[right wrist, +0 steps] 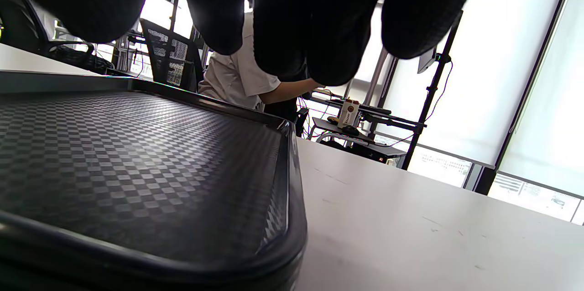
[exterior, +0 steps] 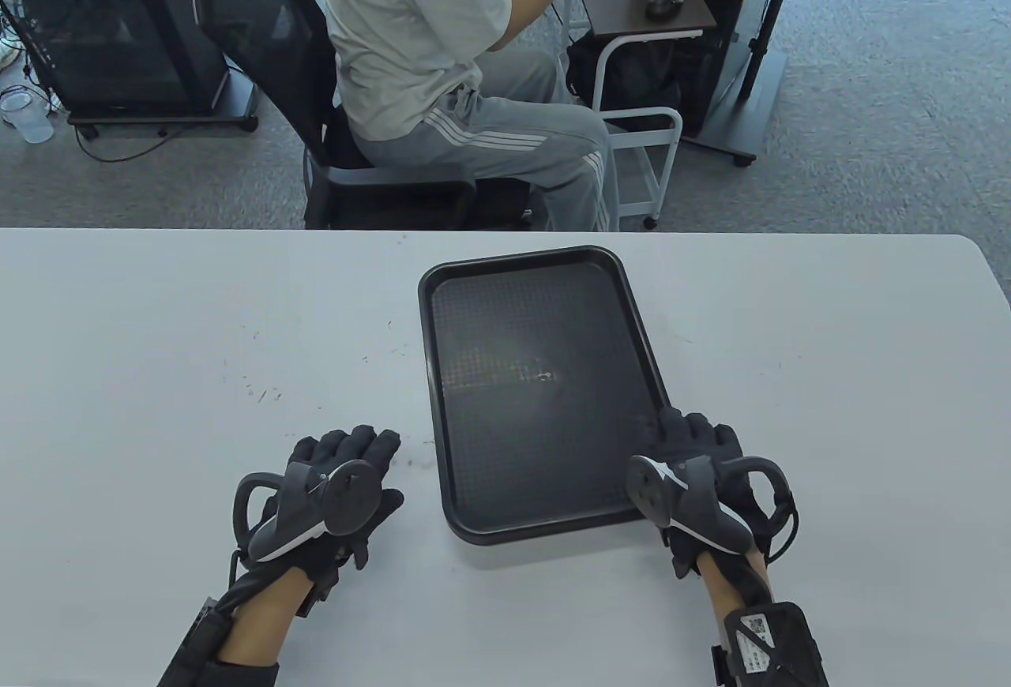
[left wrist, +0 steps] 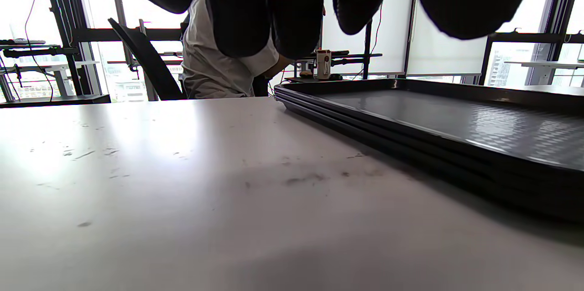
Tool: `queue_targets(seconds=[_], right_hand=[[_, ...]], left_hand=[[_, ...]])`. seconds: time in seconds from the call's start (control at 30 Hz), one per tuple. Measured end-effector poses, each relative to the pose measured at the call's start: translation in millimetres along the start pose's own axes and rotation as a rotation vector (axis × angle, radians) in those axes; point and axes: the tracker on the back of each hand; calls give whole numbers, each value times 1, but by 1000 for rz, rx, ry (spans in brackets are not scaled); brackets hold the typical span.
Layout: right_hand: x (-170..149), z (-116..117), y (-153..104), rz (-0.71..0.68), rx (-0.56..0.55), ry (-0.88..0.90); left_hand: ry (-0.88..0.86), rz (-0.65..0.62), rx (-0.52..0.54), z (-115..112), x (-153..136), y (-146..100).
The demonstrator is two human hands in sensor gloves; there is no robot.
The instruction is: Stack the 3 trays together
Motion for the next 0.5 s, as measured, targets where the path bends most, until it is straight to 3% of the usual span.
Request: queue_targets(seconds=[0.5], right_hand=[[-11, 0, -2, 45, 21, 21]], left_hand=[[-16, 2, 19, 3, -4, -1]])
Point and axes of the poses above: the tracker on the back of each hand, its own x axis roughly to the thumb side, its own y axis roughly from the wrist to the fingertips, z = x × y, and after that the axes turned 5 degrees about y, right-handed
